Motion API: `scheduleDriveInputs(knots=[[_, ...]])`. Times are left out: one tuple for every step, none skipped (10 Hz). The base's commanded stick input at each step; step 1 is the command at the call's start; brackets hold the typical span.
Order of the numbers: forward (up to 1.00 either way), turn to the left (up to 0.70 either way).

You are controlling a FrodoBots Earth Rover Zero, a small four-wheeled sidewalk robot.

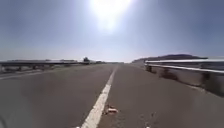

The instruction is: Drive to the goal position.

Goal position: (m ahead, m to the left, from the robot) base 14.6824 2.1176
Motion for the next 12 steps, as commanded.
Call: scheduleDriveInputs(knots=[[0.70, 0.00], [0.70, 0.00], [0.70, 0.00], [0.70, 0.00], [0.70, 0.00], [0.70, 0.00], [0.70, 0.00], [0.70, 0.00], [0.70, 0.00], [0.70, 0.00], [0.70, 0.00], [0.70, 0.00]])
